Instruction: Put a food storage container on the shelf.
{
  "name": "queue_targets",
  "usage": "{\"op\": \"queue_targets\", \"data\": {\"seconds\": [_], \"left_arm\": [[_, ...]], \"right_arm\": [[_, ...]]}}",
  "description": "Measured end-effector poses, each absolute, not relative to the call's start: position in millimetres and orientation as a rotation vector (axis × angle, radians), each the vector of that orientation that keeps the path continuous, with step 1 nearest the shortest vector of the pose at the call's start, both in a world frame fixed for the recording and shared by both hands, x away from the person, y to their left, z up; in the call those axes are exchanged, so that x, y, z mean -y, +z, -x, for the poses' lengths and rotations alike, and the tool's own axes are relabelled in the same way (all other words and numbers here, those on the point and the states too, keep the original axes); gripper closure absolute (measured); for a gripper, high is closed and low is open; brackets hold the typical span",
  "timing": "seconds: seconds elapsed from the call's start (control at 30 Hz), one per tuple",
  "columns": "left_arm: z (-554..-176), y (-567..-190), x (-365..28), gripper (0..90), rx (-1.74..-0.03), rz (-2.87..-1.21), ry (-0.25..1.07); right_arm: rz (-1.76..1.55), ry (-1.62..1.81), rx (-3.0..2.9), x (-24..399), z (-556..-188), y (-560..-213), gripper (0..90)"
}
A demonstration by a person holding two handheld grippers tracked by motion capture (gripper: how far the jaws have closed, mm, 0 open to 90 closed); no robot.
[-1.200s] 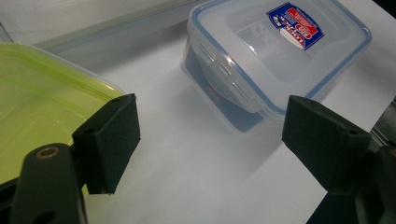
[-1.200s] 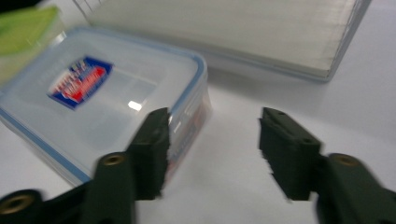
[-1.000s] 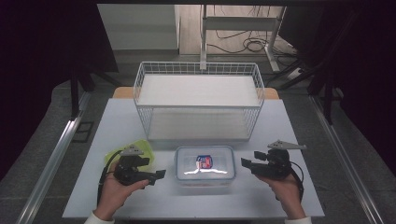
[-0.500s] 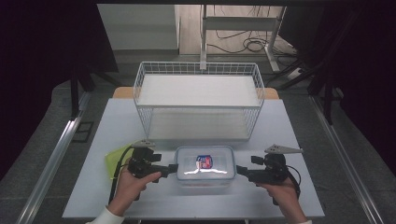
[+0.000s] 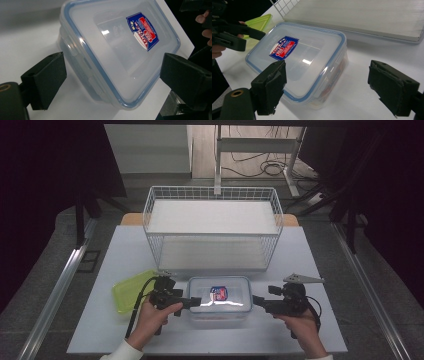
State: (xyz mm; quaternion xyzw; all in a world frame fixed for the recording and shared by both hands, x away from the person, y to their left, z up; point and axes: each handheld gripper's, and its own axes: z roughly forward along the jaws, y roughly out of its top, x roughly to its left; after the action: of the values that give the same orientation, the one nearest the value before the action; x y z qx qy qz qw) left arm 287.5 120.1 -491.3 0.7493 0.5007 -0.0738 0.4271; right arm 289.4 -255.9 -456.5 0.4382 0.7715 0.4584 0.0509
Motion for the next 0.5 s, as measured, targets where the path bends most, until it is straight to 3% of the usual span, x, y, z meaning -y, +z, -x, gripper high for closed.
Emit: {"op": "queue_targets", "data": {"seconds": [0.5], "left_arm": [[-299.8,-509.5,-115.3,7.6,-1.247,-1.878,-0.297]], "right_arm": [[-1.36,1.37,-2.32,263.3,-290.4,-460.5,15.9]]}}
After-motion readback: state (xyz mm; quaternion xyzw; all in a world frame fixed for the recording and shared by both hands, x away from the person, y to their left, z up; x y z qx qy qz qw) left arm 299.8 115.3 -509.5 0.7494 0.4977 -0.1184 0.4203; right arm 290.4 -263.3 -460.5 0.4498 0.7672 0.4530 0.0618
